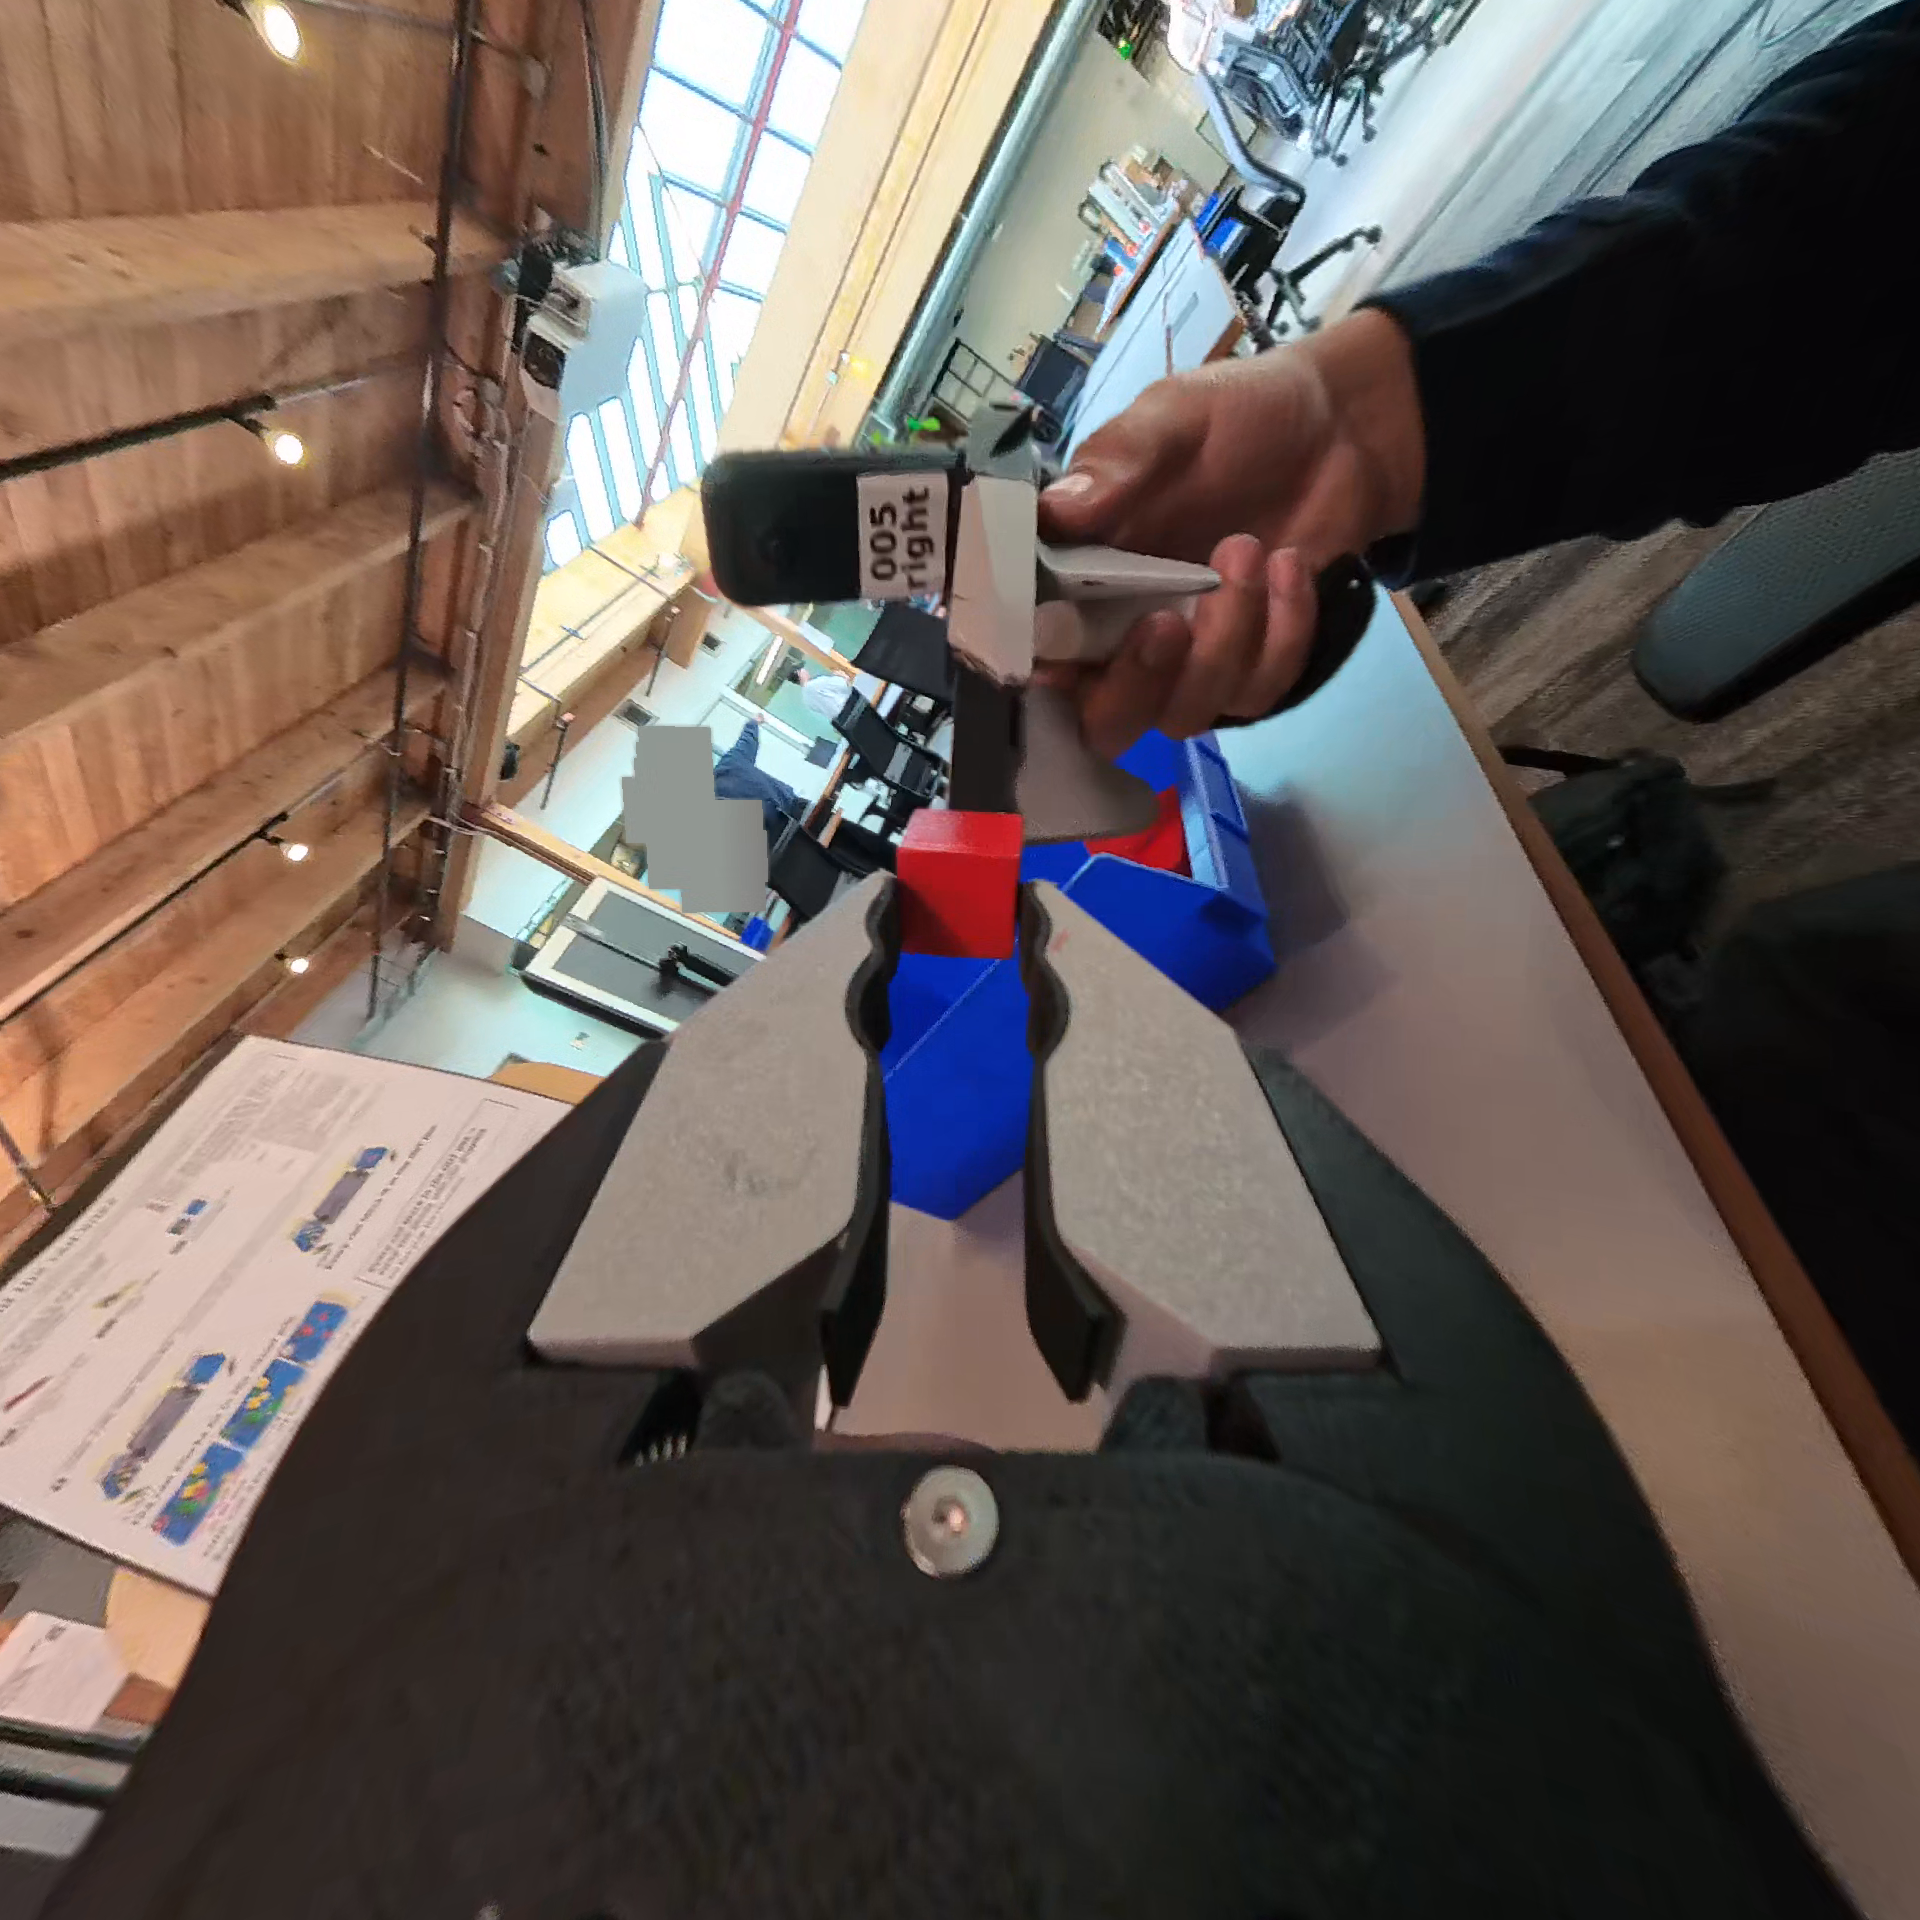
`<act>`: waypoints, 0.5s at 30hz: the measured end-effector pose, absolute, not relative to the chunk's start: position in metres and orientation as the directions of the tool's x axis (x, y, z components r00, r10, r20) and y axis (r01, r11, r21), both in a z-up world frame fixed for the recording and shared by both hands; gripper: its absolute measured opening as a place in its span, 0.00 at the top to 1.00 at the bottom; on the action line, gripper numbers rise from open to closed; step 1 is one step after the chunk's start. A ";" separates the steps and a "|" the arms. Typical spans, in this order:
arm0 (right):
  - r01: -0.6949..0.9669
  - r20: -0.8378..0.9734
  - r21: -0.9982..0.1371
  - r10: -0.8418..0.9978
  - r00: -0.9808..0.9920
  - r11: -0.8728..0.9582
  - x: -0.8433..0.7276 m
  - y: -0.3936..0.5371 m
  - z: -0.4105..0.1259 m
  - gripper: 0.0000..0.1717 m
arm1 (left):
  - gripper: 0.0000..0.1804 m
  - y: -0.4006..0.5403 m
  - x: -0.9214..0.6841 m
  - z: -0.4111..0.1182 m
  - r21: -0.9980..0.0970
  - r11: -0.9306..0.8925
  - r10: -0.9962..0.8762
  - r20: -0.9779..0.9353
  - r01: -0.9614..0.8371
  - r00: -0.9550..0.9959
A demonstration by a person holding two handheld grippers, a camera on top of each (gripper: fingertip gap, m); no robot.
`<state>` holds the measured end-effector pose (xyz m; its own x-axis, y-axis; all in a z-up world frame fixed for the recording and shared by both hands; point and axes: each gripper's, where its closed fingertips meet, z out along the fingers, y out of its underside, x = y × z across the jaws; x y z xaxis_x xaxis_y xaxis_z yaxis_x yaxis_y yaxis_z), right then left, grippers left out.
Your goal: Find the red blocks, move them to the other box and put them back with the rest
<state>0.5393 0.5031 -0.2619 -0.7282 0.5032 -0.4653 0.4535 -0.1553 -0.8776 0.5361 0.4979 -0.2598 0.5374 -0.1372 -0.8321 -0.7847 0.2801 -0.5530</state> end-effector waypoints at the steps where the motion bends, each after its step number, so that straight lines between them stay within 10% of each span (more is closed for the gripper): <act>1: 0.464 -0.478 -0.872 0.480 -0.736 -0.157 0.540 0.498 -0.263 0.67 | 0.89 0.497 0.540 -0.259 -0.556 0.293 -0.144 -0.830 -0.778 0.539; 9: 0.524 -0.547 -0.833 0.405 -0.733 -0.177 0.531 0.480 -0.273 0.89 | 0.89 0.508 0.538 -0.273 -0.558 0.250 -0.149 -0.830 -0.791 0.538; 15: 0.315 -0.170 -0.948 0.917 -0.360 -0.052 0.489 0.577 -0.276 0.89 | 1.00 0.514 0.482 -0.256 -0.720 -0.003 0.010 -0.694 -0.694 0.720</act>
